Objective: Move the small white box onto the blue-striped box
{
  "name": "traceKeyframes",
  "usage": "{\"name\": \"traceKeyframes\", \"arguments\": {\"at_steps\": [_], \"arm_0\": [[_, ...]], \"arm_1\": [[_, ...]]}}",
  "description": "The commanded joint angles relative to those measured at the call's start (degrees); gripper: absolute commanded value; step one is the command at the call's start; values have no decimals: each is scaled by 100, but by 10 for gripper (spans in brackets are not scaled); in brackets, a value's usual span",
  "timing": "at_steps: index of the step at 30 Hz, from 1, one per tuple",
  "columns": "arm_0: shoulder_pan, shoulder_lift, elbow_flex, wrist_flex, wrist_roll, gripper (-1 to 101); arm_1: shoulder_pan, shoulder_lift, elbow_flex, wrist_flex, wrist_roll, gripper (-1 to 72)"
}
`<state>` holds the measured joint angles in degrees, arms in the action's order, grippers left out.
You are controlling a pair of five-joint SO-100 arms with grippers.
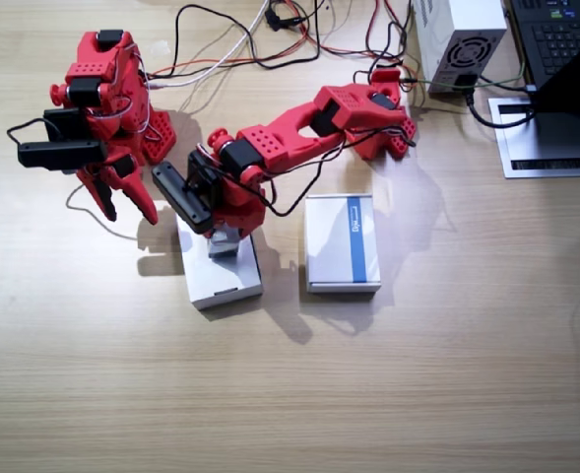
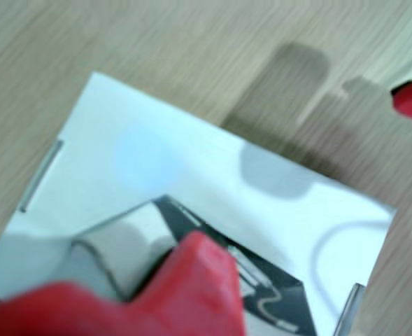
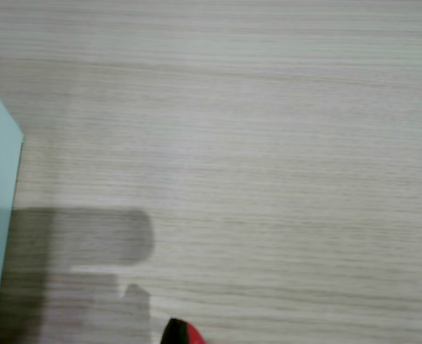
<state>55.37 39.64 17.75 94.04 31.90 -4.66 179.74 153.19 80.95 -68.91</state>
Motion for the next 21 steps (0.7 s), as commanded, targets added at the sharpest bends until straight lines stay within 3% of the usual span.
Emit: {"name": "traceKeyframes", "arguments": {"at_steps": [1, 9, 21], "arm_0": [[185, 167, -158, 185, 123, 130], [-229, 1582, 800, 185, 185, 124], [-2470, 5177, 5370, 185, 932, 141]], "arm_1": [[0, 167, -53, -9, -44, 458], [-220, 167, -70, -149, 202, 458], [-817, 167, -448, -114, 791, 465]]}}
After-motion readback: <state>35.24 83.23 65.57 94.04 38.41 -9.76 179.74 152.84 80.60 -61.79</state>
